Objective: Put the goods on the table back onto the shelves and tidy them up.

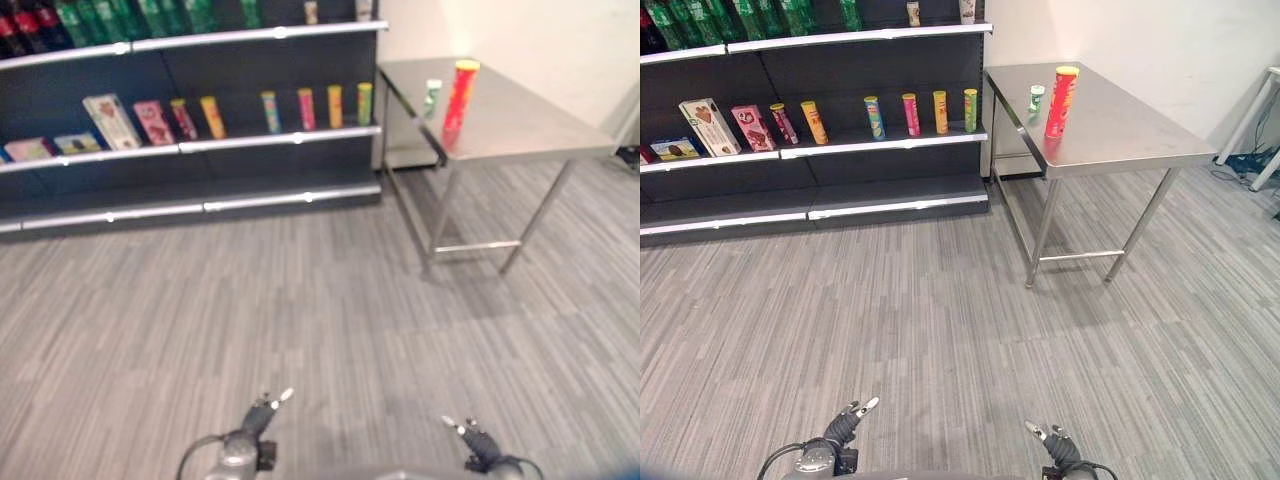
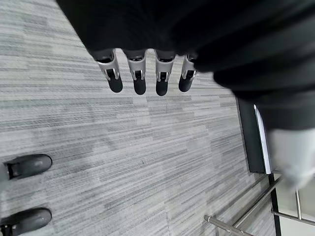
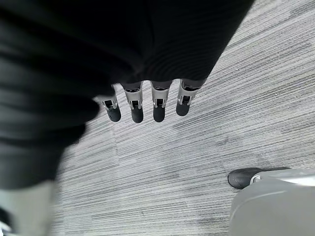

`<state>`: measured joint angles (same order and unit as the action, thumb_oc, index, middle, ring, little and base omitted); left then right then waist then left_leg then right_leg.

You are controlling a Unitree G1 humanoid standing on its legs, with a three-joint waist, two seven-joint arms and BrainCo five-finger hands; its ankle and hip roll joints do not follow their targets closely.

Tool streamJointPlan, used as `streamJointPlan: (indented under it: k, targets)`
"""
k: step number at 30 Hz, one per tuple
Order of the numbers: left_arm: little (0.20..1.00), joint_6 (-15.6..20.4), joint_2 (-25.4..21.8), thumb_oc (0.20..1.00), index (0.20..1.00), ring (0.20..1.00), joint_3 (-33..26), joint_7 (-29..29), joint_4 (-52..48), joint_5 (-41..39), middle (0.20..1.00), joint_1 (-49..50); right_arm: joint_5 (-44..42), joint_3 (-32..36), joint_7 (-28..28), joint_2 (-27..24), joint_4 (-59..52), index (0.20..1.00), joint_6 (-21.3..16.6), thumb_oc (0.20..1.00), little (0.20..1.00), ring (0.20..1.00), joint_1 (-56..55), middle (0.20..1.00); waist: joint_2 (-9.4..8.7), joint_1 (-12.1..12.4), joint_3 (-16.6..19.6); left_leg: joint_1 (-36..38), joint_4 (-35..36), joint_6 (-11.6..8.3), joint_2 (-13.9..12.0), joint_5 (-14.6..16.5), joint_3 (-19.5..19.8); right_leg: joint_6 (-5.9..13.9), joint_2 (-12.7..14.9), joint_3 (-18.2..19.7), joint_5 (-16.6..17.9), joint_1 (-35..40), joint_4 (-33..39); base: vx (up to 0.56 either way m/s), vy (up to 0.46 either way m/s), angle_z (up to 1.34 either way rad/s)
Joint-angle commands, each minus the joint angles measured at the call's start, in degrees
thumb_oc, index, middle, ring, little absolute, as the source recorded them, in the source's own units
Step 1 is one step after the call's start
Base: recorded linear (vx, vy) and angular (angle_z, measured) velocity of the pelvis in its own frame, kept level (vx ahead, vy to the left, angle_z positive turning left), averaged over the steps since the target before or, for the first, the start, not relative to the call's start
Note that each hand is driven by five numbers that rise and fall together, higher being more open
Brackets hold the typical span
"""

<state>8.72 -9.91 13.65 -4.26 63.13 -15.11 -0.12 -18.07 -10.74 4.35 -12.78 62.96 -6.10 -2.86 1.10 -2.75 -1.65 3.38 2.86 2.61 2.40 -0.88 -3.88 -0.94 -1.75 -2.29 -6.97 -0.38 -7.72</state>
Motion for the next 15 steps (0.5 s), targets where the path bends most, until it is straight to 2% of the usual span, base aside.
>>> streamJointPlan:
  k: [1,15]
  targets:
    - [1.0,2.0,-0.6,1.0,1.0,1.0,0.0,0.0,-0.2,0.3,1.0,-2.7,0.2,-2.0,0.5,-1.1,-0.5,1.0,-2.2,1.0,1.0,1.0,3.2,1.0,-2.1,-1.2,-1.2,4.6,2.1,-5.48,-2.7,4.6,3.8,6.81,2.9,3.0,4.7,7.6,12.7,0.0,0.0,0.0]
    - [1.0,2.2,-0.7,1.0,1.0,1.0,-1.2,-0.8,0.6,-0.2,1.0,-2.1,2.1,-2.5,1.0,-2.2,-1.5,1.0,-2.3,1.0,1.0,1.0,3.8,1.0,-2.57,-0.2,-1.3,3.9,2.1,-5.42,-2.5,4.2,4.2,7.04,3.2,2.4,4.9,7.3,12.7,0.0,0.0,0.0]
